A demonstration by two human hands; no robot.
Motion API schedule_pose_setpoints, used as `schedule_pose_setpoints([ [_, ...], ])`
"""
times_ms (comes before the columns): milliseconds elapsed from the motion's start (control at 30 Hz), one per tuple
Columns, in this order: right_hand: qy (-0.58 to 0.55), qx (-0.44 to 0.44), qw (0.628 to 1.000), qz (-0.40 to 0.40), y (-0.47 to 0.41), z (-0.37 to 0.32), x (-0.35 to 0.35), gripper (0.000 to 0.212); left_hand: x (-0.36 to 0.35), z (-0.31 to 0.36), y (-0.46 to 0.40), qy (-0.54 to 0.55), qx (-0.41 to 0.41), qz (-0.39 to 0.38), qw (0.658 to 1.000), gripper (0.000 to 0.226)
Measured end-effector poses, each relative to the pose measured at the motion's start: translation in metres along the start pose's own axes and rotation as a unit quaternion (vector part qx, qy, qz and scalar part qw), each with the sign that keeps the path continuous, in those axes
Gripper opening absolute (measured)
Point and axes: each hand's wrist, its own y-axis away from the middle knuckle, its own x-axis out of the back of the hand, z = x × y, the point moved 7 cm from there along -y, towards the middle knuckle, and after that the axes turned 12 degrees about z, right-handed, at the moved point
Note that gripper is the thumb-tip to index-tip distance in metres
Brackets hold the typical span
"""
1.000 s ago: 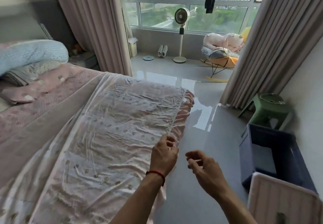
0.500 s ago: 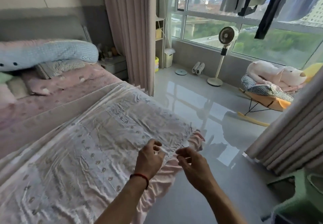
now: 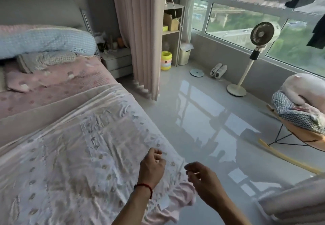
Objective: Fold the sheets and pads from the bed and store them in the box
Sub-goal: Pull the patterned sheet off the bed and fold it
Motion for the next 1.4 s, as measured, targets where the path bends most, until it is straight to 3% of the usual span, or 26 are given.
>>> schedule_pose_setpoints([
  [100,0.001,0.026,0.999,-0.045,-0.086,0.009,0.015,0.026,-0.027,0.034,-0.055,-0.007,0.013,0.056,0.998,0.015],
  [267,-0.017,0.105,0.984,-0.142,-0.227,0.017,0.037,0.025,-0.071,0.084,-0.131,-0.006,0.064,0.212,0.975,0.015],
  [433,0.013,0.151,0.959,-0.241,-0.327,-0.001,0.066,0.022,-0.103,0.130,-0.159,-0.006,0.126,0.273,0.954,0.018],
  [600,0.028,0.196,0.940,-0.278,-0.439,-0.046,0.053,0.027,-0.102,0.149,-0.205,-0.010,0.161,0.333,0.929,0.021],
  [767,0.058,0.247,0.903,-0.348,-0.497,-0.082,-0.034,0.027,-0.109,0.132,-0.289,-0.013,0.171,0.325,0.930,0.025],
  [1033,0.137,0.267,0.867,-0.398,-0.592,-0.098,-0.148,0.026,-0.118,0.080,-0.436,-0.041,0.251,0.238,0.937,0.049],
  [1233,0.158,0.230,0.861,-0.425,-0.714,-0.134,-0.316,0.026,-0.072,-0.003,-0.574,-0.121,0.272,0.210,0.931,0.058],
  [1400,0.153,0.205,0.869,-0.424,-0.813,-0.161,-0.485,0.027,-0.048,-0.121,-0.712,-0.133,0.359,0.166,0.909,0.070],
])
